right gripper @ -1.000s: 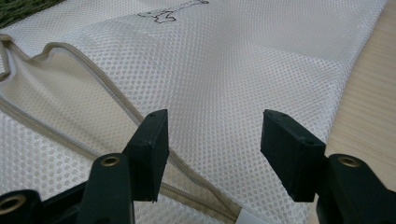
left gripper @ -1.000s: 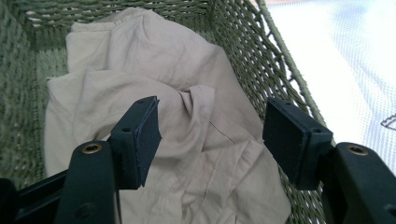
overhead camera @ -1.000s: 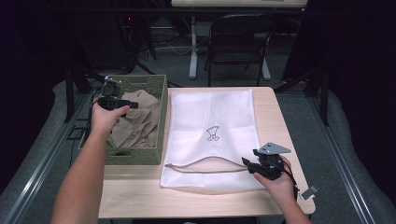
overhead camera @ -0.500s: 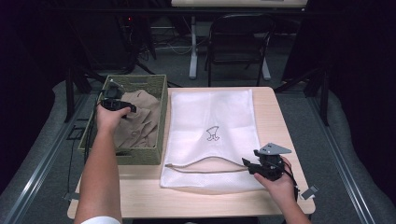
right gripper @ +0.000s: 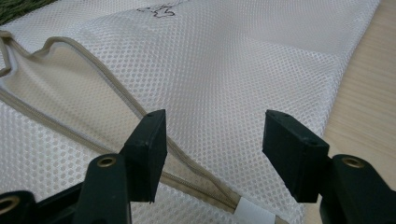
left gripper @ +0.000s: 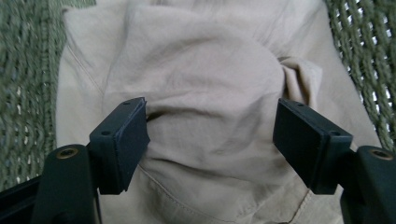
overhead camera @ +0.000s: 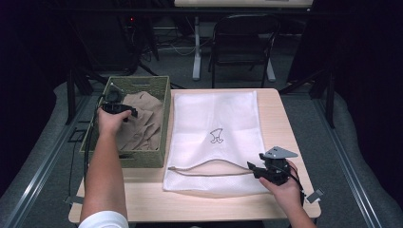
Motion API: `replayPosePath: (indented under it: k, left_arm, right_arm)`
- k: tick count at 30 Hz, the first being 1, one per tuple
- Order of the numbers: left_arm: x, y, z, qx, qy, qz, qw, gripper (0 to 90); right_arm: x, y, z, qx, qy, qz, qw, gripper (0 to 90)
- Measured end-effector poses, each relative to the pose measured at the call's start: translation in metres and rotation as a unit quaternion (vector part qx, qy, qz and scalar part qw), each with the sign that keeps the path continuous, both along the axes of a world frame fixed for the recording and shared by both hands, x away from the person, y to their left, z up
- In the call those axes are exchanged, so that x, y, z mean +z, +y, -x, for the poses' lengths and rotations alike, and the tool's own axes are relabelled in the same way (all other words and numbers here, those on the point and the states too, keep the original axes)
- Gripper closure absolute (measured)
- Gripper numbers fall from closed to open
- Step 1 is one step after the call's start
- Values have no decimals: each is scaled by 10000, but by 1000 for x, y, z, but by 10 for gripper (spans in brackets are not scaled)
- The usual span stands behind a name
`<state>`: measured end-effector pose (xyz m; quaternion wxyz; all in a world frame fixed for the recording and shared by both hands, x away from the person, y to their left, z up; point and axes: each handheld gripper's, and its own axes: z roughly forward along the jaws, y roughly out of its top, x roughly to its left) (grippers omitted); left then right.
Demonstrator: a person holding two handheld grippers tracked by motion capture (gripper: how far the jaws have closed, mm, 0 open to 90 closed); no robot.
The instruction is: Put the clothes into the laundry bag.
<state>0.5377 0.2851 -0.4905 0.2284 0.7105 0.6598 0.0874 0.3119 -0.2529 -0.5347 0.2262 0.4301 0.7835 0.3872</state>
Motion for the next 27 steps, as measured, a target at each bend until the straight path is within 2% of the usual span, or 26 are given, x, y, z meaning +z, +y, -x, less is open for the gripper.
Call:
replayPosePath:
  k: [4, 5, 6, 7, 16, 21, 25, 27]
  left_arm:
    - [-6, 0, -3, -13, 124, -2, 9999, 235]
    - [-10, 0, -5, -31, 267, 38, 9996, 220]
    - [-10, 0, -5, -31, 267, 38, 9996, 205]
    - [-15, -2, -7, -28, 421, 83, 9991, 183]
    - [-17, -10, -9, -60, 490, -66, 9988, 157]
    - [-21, -23, -12, -91, 633, -335, 9974, 104]
    - [-27, -30, -14, -119, 653, -577, 9961, 70]
    - [-27, -30, -14, -119, 665, -630, 9957, 69]
  right_arm:
    - [1, 0, 1, 0, -12, -7, 10000, 398]
    - [1, 0, 2, -14, -11, -8, 10000, 398]
    - [1, 0, 2, -14, -11, -8, 10000, 398]
    - [1, -1, 2, -13, -6, 3, 10000, 398]
    - [1, -2, 4, -5, 29, 23, 10000, 398]
    - [0, 0, 4, 15, 45, 23, 10000, 397]
    - [0, 1, 4, 51, 43, 49, 10000, 396]
    - [0, 1, 4, 53, 51, 50, 10000, 395]
